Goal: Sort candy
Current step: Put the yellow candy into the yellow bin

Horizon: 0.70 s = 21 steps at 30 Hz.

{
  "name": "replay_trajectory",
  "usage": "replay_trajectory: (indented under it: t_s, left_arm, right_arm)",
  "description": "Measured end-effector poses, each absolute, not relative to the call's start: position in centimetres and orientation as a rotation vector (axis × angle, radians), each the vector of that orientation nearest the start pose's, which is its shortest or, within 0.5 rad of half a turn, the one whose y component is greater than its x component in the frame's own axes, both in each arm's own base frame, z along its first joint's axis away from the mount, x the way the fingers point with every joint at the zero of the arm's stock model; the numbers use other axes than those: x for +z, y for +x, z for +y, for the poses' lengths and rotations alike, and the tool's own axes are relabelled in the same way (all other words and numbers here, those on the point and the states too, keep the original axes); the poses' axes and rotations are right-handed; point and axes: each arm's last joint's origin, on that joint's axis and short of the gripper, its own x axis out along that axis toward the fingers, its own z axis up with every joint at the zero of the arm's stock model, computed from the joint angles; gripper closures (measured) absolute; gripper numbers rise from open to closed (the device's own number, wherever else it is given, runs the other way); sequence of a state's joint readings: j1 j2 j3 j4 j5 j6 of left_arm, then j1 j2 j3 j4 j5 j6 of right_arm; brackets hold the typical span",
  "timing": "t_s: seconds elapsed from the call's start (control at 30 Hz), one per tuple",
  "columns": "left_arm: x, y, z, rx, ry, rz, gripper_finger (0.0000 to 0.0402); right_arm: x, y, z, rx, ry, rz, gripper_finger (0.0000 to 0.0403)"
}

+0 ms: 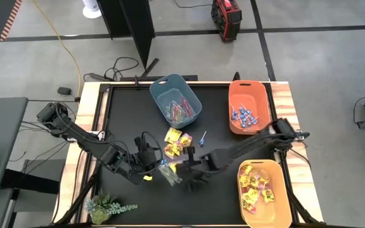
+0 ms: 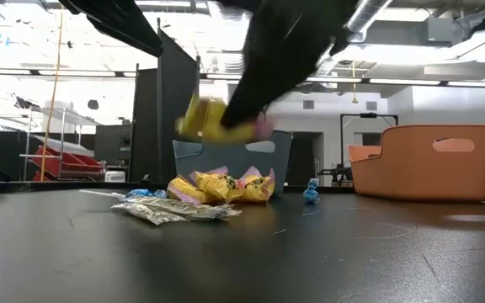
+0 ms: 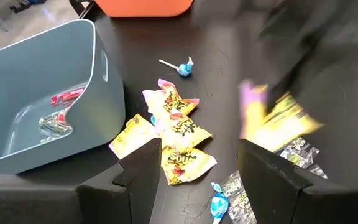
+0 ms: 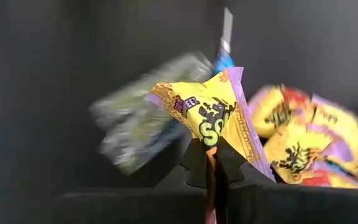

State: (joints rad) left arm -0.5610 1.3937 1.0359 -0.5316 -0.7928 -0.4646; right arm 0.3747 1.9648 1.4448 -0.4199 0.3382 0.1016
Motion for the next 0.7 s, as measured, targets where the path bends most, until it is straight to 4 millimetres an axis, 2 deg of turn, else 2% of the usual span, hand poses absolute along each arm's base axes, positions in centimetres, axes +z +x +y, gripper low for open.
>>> replay_trajectory:
  t_s: [0.17, 0.3, 0.53, 0.7]
  left_arm:
    - [26.5, 24.8, -13.1, 0.366, 0.113, 0.618, 0.0201]
    - [26.5, 24.8, -13.1, 0.368, 0.110, 0.618, 0.0201]
    - [26.5, 24.8, -13.1, 0.371, 0.099, 0.616, 0.0201]
    - [26.5, 24.8, -13.1, 0.374, 0.087, 0.613, 0.0201]
  right_arm:
    - [24.9, 35.6, 17.5, 0.072, -0.291, 0.813, 0.0400]
    - [27.2, 31.2, 19.0, 0.046, -0.268, 0.896, 0.0400]
    - [28.1, 23.1, 20.9, -0.188, -0.103, 1.124, 0.0401]
    - [28.0, 18.9, 22.8, -0.319, 0.016, 1.189, 0.0401]
